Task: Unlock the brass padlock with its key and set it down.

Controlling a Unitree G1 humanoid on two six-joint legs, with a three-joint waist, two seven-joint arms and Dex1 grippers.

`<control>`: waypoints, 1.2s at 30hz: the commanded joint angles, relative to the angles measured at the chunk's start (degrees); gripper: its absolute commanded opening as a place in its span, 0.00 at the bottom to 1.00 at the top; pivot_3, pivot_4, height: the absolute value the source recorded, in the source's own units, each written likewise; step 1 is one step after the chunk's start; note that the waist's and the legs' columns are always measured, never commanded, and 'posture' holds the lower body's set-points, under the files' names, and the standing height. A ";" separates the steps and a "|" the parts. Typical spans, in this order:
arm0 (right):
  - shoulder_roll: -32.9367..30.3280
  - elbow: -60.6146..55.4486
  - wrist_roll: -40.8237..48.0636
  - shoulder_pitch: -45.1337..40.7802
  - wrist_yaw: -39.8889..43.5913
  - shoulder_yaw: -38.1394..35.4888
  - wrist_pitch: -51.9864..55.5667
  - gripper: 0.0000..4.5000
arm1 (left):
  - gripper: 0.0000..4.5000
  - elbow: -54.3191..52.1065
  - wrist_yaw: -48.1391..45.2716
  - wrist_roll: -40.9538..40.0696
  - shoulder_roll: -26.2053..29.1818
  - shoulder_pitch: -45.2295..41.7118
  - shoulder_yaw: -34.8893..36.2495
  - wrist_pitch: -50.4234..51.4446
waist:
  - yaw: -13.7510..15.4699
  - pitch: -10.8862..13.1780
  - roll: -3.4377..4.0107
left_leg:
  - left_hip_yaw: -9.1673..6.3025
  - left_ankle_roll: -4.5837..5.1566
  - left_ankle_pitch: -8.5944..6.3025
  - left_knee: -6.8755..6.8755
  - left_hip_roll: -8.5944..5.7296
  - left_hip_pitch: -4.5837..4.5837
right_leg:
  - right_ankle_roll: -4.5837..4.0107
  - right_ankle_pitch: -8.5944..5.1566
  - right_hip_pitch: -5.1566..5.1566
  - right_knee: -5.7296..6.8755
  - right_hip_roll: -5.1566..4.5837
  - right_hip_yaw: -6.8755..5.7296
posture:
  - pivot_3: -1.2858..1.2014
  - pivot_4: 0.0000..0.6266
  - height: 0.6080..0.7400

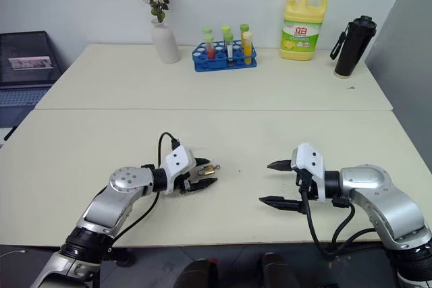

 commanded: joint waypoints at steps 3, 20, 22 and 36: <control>-0.36 0.11 0.19 0.32 0.28 -1.23 -2.48 1.00 | 0.22 -0.26 -0.79 1.43 1.80 1.06 -0.61 0.82 | 0.00 0.00 0.00 | -0.02 0.00 0.00 0.00 0.01 0.01 | 0.00 0.00 0.01 0.01 0.06 -0.01 | 0.52 0.24 1.00; 0.72 1.17 3.01 1.52 -4.69 -6.36 -0.60 1.00 | 0.21 -3.10 -4.98 1.93 -0.33 -5.14 -0.53 -24.23 | 0.41 0.00 -0.01 | 0.01 0.00 0.00 0.02 -0.03 -0.04 | 0.00 0.01 0.02 -0.02 0.14 0.00 | 0.52 0.24 1.00; 0.71 0.57 3.87 2.17 -5.44 -7.23 0.31 1.00 | 0.21 -1.70 -4.54 3.84 -0.07 -7.39 -0.62 -30.20 | 0.43 0.00 -0.01 | 0.04 0.00 0.00 0.02 -0.05 -0.04 | 0.00 0.01 0.02 -0.02 0.14 0.01 | 0.52 0.24 1.00; 8.15 -2.21 16.39 -6.27 -14.63 -7.34 12.39 1.00 | 0.21 10.52 11.24 21.55 0.79 -15.57 -1.41 -72.86 | 0.19 0.00 0.00 | 0.14 0.00 0.00 0.01 0.00 -0.05 | 0.03 0.03 0.03 -0.04 0.12 0.05 | 0.52 0.24 1.00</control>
